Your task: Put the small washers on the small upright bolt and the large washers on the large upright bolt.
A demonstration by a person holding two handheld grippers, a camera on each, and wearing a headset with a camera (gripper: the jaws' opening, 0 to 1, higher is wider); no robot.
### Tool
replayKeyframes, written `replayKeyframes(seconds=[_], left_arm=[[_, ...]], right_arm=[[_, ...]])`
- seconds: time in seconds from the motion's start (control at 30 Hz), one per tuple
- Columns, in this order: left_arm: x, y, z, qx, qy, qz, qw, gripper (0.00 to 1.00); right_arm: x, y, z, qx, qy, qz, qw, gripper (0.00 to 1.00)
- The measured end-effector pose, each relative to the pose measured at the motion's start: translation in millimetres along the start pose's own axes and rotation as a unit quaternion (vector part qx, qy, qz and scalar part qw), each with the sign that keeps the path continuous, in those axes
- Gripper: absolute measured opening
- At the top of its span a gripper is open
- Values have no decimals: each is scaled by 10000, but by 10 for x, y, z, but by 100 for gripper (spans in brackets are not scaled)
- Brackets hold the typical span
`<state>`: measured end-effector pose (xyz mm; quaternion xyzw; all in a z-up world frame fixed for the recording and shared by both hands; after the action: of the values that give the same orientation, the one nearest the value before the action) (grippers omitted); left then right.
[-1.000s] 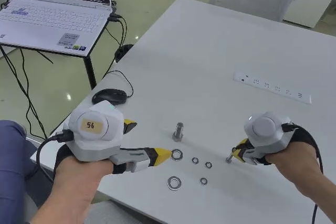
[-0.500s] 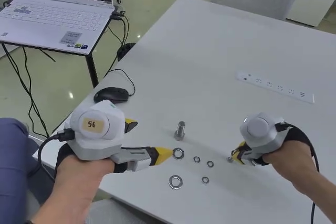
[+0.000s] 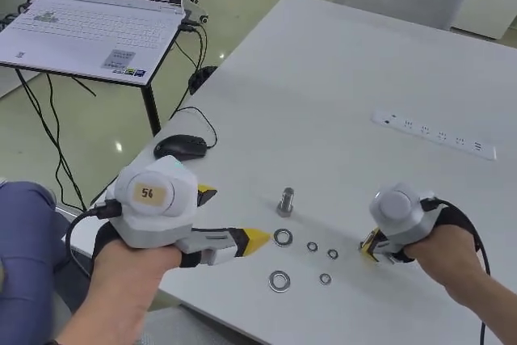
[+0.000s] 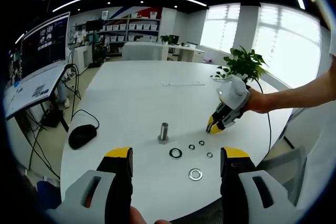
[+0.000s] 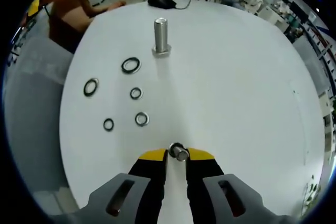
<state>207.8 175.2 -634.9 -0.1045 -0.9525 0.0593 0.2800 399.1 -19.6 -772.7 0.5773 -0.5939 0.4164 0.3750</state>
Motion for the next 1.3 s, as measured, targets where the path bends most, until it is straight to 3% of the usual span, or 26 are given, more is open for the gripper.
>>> replayKeyframes(seconds=[0.3,0.5,0.57,0.7,0.87,0.97,1.17,1.3], left_arm=[[2,-6,-19,-14,-27,-3,10000,67],[-4,-39,-37,-61,-30,18,10000,67],[-10,-54,-41,-78,-27,35,10000,67],[-17,-82,-41,-126,-9,62,9999,67],[-15,-106,-44,-156,7,86,9998,67],[-11,-119,-58,-176,0,95,9998,67],[-7,-133,-97,-229,-10,99,9997,67],[-22,-146,-96,-244,-4,128,9996,67]], right_arm=[[161,-52,7,-463,-343,26,9983,24],[383,-34,121,-1117,-773,161,9906,29],[430,2,184,-1421,-923,67,9855,30],[514,36,307,-2141,-1323,54,9678,30],[571,132,461,-2324,-1465,11,9615,33],[594,245,526,-2677,-1797,-103,9465,36],[528,463,664,-2647,-1793,-182,9474,37],[493,635,652,-2409,-1643,-234,9563,40]])
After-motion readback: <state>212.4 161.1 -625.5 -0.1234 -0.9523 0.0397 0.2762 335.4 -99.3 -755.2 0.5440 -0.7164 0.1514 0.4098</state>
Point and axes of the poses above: the centre of the closed fingertips' face, and the gripper's own axes: x roughly backward along the fingers, y roughly to its left, z roughly out of its underside, the point moved 5 cm from there along x, roughly backward along the fingers
